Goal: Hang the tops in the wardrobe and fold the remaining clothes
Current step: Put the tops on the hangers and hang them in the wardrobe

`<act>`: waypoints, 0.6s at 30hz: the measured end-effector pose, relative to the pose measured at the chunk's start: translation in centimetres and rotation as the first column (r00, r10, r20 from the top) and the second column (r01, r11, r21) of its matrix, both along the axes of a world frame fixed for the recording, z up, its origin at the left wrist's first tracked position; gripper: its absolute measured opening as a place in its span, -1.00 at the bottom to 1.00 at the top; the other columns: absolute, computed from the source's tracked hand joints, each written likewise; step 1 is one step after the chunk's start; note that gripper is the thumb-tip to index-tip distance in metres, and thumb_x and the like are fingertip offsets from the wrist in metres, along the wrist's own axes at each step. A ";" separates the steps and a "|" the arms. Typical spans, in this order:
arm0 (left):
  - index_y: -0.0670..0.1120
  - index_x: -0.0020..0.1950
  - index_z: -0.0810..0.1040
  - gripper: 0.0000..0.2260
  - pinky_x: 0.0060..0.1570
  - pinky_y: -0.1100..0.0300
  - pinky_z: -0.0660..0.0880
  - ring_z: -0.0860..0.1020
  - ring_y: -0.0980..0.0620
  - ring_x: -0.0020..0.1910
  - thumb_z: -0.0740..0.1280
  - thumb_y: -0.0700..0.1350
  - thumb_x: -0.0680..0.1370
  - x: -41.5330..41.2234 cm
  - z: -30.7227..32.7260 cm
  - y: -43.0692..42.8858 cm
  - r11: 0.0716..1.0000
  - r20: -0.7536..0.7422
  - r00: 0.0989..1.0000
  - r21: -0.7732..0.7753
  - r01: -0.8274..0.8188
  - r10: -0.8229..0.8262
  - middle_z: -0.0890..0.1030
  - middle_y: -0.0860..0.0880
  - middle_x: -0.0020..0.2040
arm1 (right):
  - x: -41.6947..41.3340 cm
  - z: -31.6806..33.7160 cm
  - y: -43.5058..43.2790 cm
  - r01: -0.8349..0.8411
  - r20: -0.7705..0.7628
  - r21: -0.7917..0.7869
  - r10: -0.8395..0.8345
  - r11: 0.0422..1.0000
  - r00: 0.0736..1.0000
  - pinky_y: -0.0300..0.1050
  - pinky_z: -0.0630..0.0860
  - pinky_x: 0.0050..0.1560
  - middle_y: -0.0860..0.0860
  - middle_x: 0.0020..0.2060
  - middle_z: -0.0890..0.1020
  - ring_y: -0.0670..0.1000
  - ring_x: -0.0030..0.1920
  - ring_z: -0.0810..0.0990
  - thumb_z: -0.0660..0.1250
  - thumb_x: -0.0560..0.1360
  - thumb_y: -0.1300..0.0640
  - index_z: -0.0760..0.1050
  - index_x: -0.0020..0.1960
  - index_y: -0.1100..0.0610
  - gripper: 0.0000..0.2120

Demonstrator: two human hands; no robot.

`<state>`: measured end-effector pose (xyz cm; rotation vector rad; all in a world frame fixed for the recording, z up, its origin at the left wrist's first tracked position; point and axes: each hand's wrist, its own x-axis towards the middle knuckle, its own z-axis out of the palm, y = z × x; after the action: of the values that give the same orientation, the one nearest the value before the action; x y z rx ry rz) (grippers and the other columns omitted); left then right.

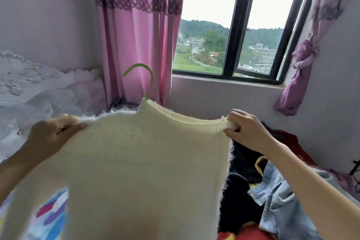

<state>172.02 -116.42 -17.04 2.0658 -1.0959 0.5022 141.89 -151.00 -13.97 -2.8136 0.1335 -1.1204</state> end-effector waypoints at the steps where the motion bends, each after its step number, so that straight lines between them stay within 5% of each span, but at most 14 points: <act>1: 0.19 -0.22 0.54 -0.82 -0.31 0.31 0.33 0.49 0.21 -0.30 0.20 0.21 0.44 -2.3 1.1 -1.0 0.996 0.094 0.993 -0.050 0.072 -0.067 0.55 0.10 -0.28 | 1.0 0.4 1.0 -0.030 -0.019 0.065 0.032 0.997 0.999 -0.38 0.25 -0.33 -0.15 -0.40 0.28 -0.17 -0.32 0.31 0.24 0.30 0.08 0.27 -0.31 0.11 -0.84; 4: 0.23 -0.26 0.56 -0.68 -0.29 0.25 0.33 0.50 0.10 -0.33 0.12 0.35 0.44 -4.9 1.8 -2.9 0.994 0.095 0.990 -0.012 0.110 -0.108 0.52 0.08 -0.35 | 3.9 0.9 4.0 -0.135 -0.005 0.261 0.141 0.956 0.990 -0.44 0.28 -0.33 -0.14 -0.40 0.31 -0.25 -0.36 0.36 0.19 0.27 0.25 0.29 -0.29 0.12 -0.92; 7: 0.27 0.02 0.47 -0.51 -0.32 0.28 0.33 0.49 0.06 -0.31 -0.07 0.50 0.41 -6.0 2.1 -3.3 0.995 0.088 0.992 -0.043 0.094 -0.090 0.52 0.04 -0.36 | 5.6 2.0 6.0 -0.144 -0.067 0.440 0.192 0.887 0.979 -0.35 0.28 -0.32 -0.13 -0.40 0.33 -0.16 -0.39 0.32 0.19 0.43 0.17 0.31 -0.22 0.02 -0.91; 11: 0.50 -0.10 0.45 -0.61 -0.25 0.33 0.33 0.47 0.17 -0.30 -0.08 0.55 0.35 -6.6 2.4 -2.6 0.994 0.082 0.993 -0.060 0.090 -0.085 0.56 0.15 -0.36 | 7.3 3.5 6.4 -0.003 -0.521 0.059 0.033 0.998 0.853 -0.19 0.22 -0.30 -0.05 -0.47 0.32 -0.11 -0.45 0.28 0.24 0.56 -0.01 0.18 -0.41 0.07 -0.57; 14: 0.46 -0.25 0.52 -0.78 -0.19 0.35 0.41 0.56 0.28 -0.21 0.13 0.47 0.37 -4.6 2.0 -0.4 0.989 -0.053 0.988 -0.037 0.143 -0.145 0.57 0.41 -0.25 | 7.3 4.1 6.2 -0.051 -0.559 0.112 0.106 0.992 0.822 -0.31 0.29 -0.36 -0.07 -0.51 0.31 -0.16 -0.50 0.35 0.25 0.57 0.03 0.20 -0.45 0.08 -0.54; 18: 0.15 0.00 0.65 -0.80 -0.05 0.30 0.47 0.61 0.10 -0.02 0.34 0.19 0.48 2.5 -1.6 5.7 0.999 -0.235 0.971 -0.023 -0.043 0.037 0.67 0.16 -0.08 | 6.2 5.7 5.2 -0.062 -0.655 0.228 0.200 0.972 0.729 -0.28 0.23 -0.37 -0.06 -0.40 0.31 -0.16 -0.45 0.26 0.23 0.57 0.00 0.25 -0.39 0.10 -0.60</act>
<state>174.51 -110.74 -18.67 2.0655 -0.9046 0.2816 148.07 -145.82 -8.24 -2.8398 0.0865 0.0052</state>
